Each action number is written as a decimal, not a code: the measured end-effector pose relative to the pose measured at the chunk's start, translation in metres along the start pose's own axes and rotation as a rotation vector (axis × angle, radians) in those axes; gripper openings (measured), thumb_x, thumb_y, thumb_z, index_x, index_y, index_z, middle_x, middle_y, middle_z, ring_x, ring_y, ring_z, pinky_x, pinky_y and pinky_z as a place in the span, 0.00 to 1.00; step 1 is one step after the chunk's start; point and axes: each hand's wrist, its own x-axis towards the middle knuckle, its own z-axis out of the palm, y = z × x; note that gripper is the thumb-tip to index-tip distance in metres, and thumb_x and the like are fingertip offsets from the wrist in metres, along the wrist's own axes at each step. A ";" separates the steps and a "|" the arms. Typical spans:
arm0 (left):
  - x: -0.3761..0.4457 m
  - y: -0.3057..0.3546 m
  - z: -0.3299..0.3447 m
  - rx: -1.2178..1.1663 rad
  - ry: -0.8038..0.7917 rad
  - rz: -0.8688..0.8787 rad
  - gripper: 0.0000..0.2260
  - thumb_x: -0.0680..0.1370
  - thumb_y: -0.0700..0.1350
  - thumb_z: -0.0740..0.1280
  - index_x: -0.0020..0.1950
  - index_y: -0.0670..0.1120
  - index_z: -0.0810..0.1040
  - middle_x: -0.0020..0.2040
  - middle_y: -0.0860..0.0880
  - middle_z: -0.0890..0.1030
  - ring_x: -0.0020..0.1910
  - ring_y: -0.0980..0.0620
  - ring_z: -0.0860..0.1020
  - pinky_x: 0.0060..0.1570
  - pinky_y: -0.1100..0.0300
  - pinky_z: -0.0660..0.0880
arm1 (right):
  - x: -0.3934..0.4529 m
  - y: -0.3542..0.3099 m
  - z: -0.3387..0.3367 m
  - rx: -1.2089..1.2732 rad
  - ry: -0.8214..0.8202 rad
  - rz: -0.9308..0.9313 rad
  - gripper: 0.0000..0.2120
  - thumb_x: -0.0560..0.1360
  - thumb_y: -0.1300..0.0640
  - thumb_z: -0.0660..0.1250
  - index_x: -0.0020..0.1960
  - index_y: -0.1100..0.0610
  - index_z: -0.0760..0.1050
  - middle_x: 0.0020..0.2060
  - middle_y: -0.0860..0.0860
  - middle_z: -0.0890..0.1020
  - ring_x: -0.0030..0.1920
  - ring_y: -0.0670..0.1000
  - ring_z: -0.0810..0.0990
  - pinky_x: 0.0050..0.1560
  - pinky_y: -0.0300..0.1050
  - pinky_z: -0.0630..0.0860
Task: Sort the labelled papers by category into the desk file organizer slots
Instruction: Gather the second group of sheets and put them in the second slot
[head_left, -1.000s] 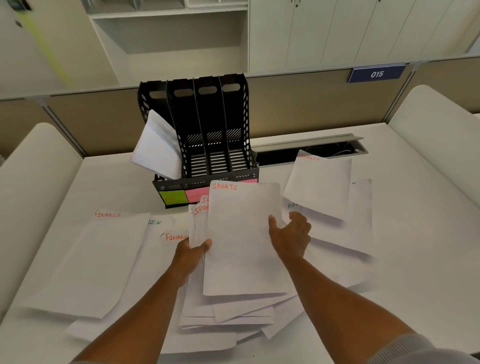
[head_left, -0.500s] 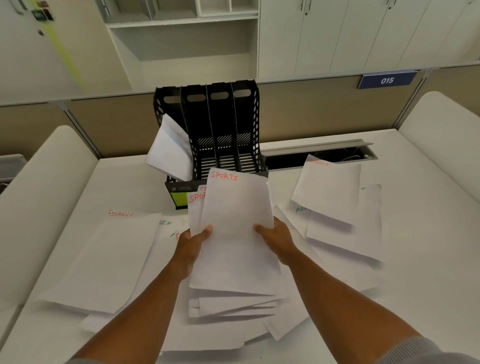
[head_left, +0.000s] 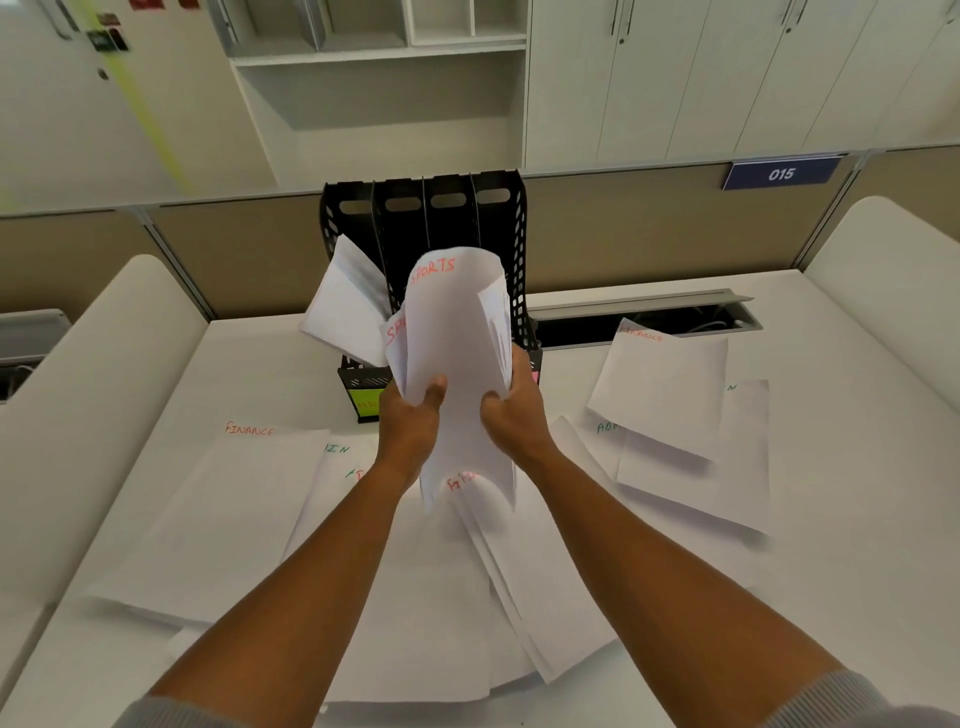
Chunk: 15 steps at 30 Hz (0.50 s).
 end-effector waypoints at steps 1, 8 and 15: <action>0.000 0.003 0.001 -0.016 0.004 0.032 0.19 0.75 0.53 0.71 0.64 0.53 0.71 0.51 0.53 0.80 0.47 0.54 0.80 0.31 0.69 0.78 | 0.001 -0.002 0.001 -0.007 0.017 -0.026 0.31 0.73 0.63 0.68 0.71 0.51 0.60 0.54 0.44 0.72 0.49 0.43 0.75 0.38 0.24 0.73; -0.006 -0.008 -0.012 0.036 0.032 0.138 0.24 0.72 0.52 0.75 0.64 0.61 0.69 0.54 0.54 0.77 0.51 0.55 0.78 0.41 0.67 0.79 | -0.004 0.006 -0.004 -0.065 0.062 -0.074 0.23 0.72 0.59 0.70 0.64 0.51 0.67 0.48 0.44 0.74 0.44 0.45 0.77 0.33 0.24 0.73; -0.002 -0.017 -0.022 -0.024 0.092 0.038 0.28 0.71 0.50 0.76 0.68 0.51 0.71 0.60 0.47 0.79 0.58 0.46 0.79 0.52 0.53 0.80 | -0.010 0.028 -0.011 -0.144 0.065 0.046 0.14 0.77 0.60 0.66 0.61 0.59 0.72 0.50 0.56 0.80 0.49 0.54 0.80 0.43 0.36 0.77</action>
